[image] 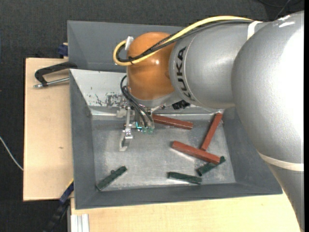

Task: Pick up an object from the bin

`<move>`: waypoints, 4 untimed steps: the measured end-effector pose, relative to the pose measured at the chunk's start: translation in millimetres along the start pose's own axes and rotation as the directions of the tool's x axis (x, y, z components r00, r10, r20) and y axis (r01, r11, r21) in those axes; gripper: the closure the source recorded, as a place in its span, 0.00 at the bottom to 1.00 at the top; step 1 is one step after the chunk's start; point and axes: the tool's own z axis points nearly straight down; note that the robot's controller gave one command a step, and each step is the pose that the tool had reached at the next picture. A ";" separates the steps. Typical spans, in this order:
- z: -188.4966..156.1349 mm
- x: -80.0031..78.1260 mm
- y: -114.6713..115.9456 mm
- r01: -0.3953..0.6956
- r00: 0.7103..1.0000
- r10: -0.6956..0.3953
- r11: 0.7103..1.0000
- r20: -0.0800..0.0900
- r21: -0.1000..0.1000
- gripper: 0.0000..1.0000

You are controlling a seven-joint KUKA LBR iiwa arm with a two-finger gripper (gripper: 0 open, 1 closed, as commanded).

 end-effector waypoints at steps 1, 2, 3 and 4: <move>-5.0 -1.9 -0.6 -0.002 1.000 0.002 1.000 0.008 -0.002 0.00; 14.5 11.9 -1.1 0.080 0.997 -0.080 0.997 0.019 -0.002 0.00; 55.3 60.4 5.8 0.420 0.908 -0.420 0.908 0.010 0.004 0.00; 56.6 76.9 13.3 0.398 0.917 -0.398 0.918 0.006 0.002 0.00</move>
Offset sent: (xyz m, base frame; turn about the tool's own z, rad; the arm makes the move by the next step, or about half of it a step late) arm -0.0515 -0.0046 -0.0684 -0.2499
